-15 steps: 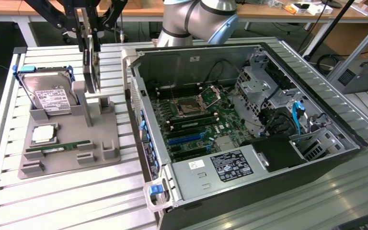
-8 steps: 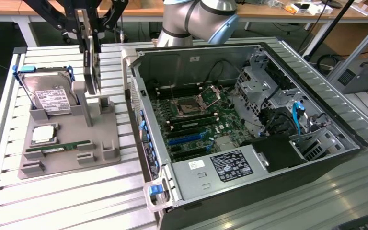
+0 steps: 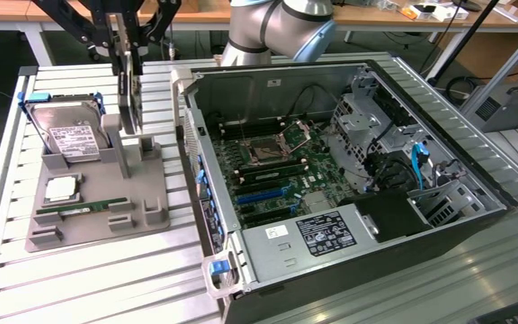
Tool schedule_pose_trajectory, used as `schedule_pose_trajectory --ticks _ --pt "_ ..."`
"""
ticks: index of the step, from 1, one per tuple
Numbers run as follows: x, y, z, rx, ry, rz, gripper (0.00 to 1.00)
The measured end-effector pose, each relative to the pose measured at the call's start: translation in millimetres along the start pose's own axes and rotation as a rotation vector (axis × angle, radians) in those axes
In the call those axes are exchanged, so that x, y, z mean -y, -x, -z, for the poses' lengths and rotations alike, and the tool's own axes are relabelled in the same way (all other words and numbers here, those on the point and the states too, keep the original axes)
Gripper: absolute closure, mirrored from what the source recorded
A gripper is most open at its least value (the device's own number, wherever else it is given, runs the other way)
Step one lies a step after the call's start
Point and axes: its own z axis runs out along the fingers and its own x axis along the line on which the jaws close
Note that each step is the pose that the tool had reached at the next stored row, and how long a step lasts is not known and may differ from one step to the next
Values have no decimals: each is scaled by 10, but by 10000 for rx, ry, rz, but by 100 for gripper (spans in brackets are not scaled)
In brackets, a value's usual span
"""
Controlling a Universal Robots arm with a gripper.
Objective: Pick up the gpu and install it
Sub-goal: 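Pick up the gpu and move the gpu toward the slot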
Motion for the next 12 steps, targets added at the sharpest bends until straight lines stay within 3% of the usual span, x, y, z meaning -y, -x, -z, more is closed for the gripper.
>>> schedule_pose_trajectory --ticks 12 --pt "20 11 2 -1 -1 0 73"
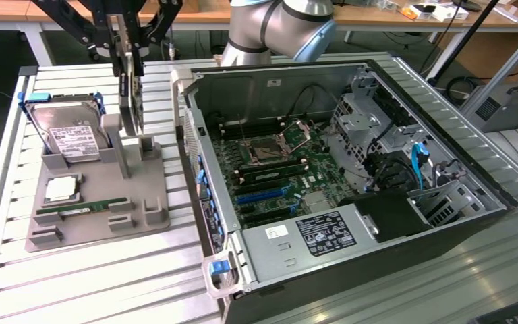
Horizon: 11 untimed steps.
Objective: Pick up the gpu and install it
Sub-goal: 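Pick up the gpu and move the gpu toward the slot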
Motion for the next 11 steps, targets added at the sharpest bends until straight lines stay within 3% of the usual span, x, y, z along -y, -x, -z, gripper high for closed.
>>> schedule_pose_trajectory --ticks 11 --pt "23 17 1 1 0 0 73"
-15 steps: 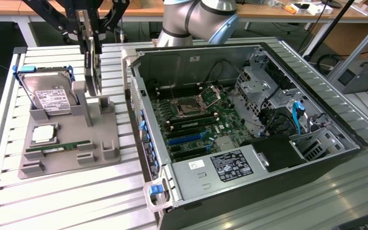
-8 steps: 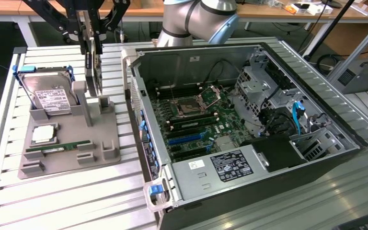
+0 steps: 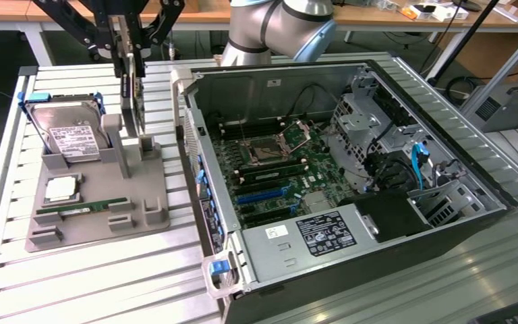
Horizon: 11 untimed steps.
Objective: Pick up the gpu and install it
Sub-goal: 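Pick up the gpu and move the gpu toward the slot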
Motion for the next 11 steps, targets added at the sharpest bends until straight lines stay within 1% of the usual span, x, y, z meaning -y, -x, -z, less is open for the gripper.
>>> schedule_pose_trajectory --ticks 11 --pt "18 11 1 0 0 0 73"
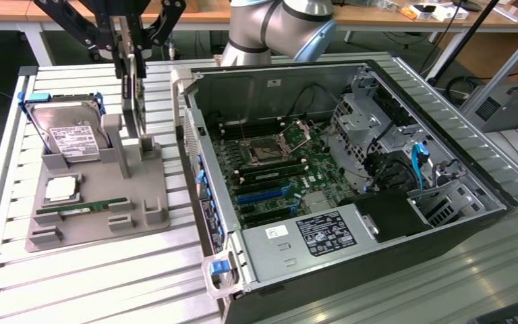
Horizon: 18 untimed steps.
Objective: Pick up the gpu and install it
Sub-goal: 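Pick up the gpu and move the gpu toward the slot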
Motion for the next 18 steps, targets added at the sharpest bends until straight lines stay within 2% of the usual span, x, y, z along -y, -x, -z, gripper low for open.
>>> schedule_pose_trajectory --ticks 18 --pt "35 17 2 0 0 0 73"
